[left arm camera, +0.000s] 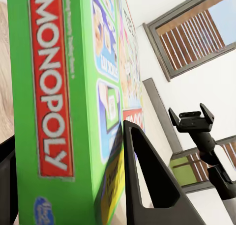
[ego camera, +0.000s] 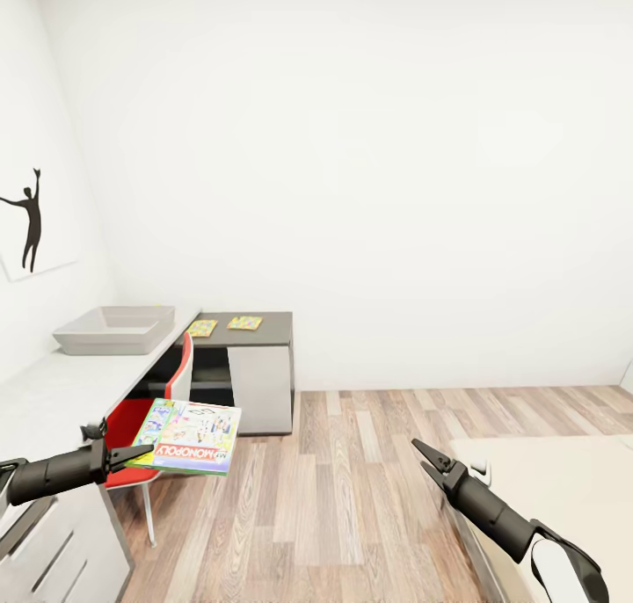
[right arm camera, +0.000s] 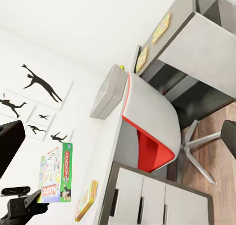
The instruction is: Put all the toys in the child's room - the three board games (two on the bed and one on the table), the two jigsaw puzzles on the table, and the tennis ball on the table - inside the toy box on the table in the child's room.
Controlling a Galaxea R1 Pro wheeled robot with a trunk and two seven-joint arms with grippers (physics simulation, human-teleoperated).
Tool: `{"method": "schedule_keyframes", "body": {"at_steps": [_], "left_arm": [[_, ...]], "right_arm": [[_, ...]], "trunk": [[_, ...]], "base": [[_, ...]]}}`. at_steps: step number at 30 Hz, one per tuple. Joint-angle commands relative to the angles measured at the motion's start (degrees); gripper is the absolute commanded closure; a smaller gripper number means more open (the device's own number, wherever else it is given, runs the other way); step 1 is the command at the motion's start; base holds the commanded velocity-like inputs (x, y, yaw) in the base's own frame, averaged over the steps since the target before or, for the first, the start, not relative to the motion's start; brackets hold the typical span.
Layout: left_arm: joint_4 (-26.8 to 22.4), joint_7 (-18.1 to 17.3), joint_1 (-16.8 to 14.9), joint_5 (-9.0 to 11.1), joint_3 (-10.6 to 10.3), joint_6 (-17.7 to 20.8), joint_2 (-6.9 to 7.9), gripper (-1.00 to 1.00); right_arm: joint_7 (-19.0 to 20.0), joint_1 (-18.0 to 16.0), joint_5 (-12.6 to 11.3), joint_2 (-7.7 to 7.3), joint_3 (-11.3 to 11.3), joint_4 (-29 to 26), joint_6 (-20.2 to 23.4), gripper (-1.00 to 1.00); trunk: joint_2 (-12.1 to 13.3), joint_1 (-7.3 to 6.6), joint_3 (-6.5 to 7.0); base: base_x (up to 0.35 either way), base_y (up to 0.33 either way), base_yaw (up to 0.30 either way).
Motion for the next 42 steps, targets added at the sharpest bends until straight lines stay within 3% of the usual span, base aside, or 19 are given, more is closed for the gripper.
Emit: {"method": "schedule_keyframes", "body": {"at_steps": [1, 14, 24, 42], "left_arm": [[0.01, -0.24, -0.02, 0.03, 0.00, 0.60, 0.00, 1.00], [0.01, -0.24, -0.02, 0.16, -0.04, 0.60, 0.01, 1.00], [0.01, -0.24, -0.02, 0.26, 0.19, 0.59, -0.08, 1.00], [0.01, -0.24, 0.02, 0.59, 0.40, 0.51, -0.10, 1.00]], "right_arm": [[0.05, -0.05, -0.21, 0.02, -0.04, -0.02, 0.41, -1.00], [0.12, 0.01, -0.13, 0.12, -0.05, -0.60, 0.24, -1.00], [0.12, 0.02, -0.13, 0.06, -0.03, -0.62, 0.25, -1.00], [0.16, 0.02, -0.13, 0.02, -0.16, -0.42, 0.26, -1.00]], "trunk": [[-0.05, 0.02, -0.12], [-0.05, 0.02, -0.73], [-0.05, 0.02, -0.58], [-0.05, 0.02, -0.55]], "base": [[0.000, 0.000, 0.000], [0.000, 0.000, 0.050], [0.027, 0.000, 0.233], [0.288, 0.000, 0.039]]}}
